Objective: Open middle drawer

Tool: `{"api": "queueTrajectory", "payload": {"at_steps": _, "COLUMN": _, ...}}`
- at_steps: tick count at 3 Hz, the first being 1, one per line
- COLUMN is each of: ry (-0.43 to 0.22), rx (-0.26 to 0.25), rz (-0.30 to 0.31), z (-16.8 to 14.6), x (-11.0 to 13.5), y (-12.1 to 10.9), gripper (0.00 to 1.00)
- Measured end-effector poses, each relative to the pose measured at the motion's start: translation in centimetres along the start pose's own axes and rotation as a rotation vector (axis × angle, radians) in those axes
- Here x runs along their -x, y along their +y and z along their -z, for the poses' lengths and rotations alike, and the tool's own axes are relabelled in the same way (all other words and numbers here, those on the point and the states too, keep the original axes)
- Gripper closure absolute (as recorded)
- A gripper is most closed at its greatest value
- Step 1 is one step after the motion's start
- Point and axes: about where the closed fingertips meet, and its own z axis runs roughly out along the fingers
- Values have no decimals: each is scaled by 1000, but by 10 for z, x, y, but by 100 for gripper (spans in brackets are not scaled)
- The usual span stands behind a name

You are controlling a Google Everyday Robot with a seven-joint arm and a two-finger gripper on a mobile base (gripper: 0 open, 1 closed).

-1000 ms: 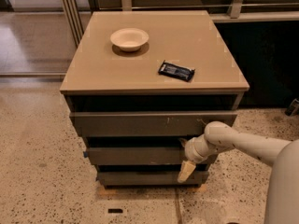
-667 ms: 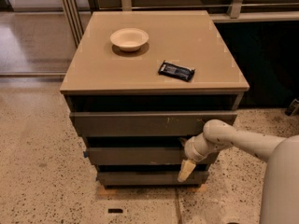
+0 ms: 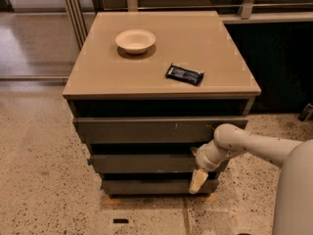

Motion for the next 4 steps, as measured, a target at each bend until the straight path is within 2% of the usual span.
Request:
{"api": "queueTrajectory", "payload": {"at_steps": 2, "ry": 12, "rx": 116, "rz": -47, "z": -2, "x": -6, "y": 34, "gripper": 0}}
{"api": "queueTrajectory", "payload": {"at_steps": 3, "ry": 12, "rx": 116, "rz": -47, "z": -1, "x": -5, "y": 34, "gripper": 0}}
{"api": "queueTrajectory", "payload": {"at_steps": 4, "ry": -5, "rx": 192, "rz": -61, "z": 12, "x": -6, "y": 60, "gripper": 0}}
